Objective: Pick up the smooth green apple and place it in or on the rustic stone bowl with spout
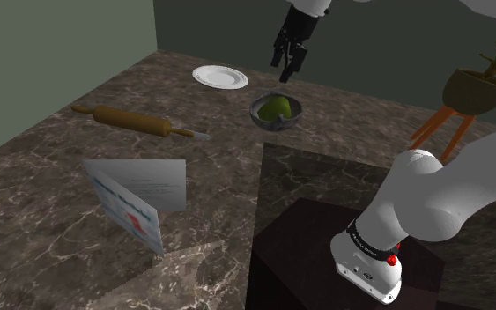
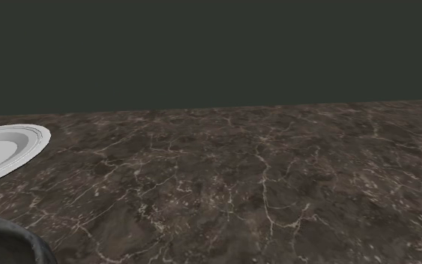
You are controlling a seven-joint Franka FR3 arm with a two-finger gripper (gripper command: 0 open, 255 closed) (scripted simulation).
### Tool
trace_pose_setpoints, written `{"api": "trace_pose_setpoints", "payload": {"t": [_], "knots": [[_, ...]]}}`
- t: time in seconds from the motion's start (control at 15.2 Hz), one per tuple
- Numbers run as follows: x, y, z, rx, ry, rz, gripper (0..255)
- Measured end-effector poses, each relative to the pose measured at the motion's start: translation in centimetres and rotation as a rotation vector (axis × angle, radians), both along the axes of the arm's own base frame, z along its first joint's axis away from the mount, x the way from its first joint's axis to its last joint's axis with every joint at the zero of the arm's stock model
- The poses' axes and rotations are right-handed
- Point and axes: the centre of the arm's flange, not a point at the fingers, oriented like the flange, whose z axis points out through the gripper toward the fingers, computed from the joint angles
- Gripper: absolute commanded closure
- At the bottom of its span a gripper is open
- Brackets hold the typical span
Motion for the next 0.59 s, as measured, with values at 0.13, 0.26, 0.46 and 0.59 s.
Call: {"api": "trace_pose_setpoints", "payload": {"t": [0.13, 0.26, 0.46, 0.59], "knots": [[-0.3, -0.3, 2.3, 0.0, -0.001, 0.0, 0], [-0.4, -0.3, 3.2, 0.0, 0.0, 0.0, 0], [-0.4, -0.4, 3.4, 0.0, 0.0, 0.0, 0], [-0.4, -0.4, 3.5, 0.0, 0.0, 0.0, 0]]}}
